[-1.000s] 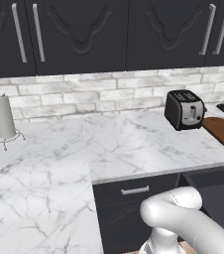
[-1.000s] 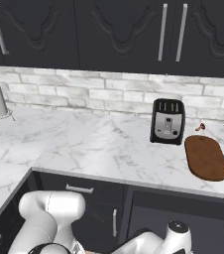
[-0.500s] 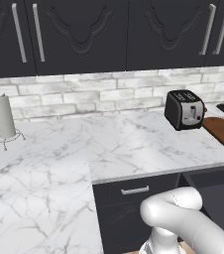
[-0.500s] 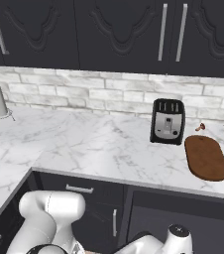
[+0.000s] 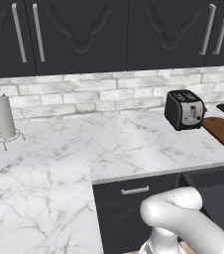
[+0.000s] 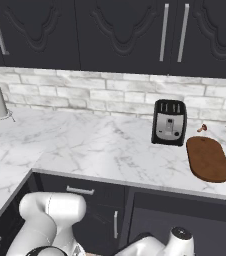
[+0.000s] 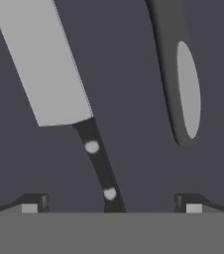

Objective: Open the drawer on the right and place the cutting tools on the cutting board.

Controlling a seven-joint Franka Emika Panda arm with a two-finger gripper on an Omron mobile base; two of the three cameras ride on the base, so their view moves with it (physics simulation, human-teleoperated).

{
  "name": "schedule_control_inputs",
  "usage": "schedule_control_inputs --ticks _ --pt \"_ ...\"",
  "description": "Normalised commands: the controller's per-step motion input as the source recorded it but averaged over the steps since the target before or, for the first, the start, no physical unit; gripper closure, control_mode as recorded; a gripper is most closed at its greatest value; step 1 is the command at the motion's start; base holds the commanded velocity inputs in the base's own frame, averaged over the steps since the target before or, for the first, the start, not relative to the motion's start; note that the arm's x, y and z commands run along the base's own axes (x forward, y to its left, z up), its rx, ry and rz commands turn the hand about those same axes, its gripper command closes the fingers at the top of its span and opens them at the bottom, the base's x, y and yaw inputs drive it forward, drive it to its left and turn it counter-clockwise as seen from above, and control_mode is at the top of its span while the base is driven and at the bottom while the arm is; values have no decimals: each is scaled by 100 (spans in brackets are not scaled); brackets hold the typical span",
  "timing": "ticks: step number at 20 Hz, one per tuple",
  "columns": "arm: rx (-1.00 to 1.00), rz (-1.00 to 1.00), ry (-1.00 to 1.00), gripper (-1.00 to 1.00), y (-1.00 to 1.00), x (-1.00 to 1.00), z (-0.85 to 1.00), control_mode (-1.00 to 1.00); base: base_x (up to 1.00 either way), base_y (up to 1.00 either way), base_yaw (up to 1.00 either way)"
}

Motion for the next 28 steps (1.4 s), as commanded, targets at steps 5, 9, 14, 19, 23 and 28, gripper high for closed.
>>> schedule_control_inputs --ticks 5,9,14,19,23,28 --pt "5 3 2 -100 3 0 -5 -100 0 0 0" --pt "3 2 3 -100 0 0 -11 -100 0 0 0" --pt "3 2 1 -100 3 6 -15 -100 0 0 0" --pt "4 2 0 -100 1 20 -19 -100 0 0 0" --pt "3 1 0 -100 0 19 -21 -100 0 0 0" --pt "0 0 0 -100 0 14 -31 -100 0 0 0"
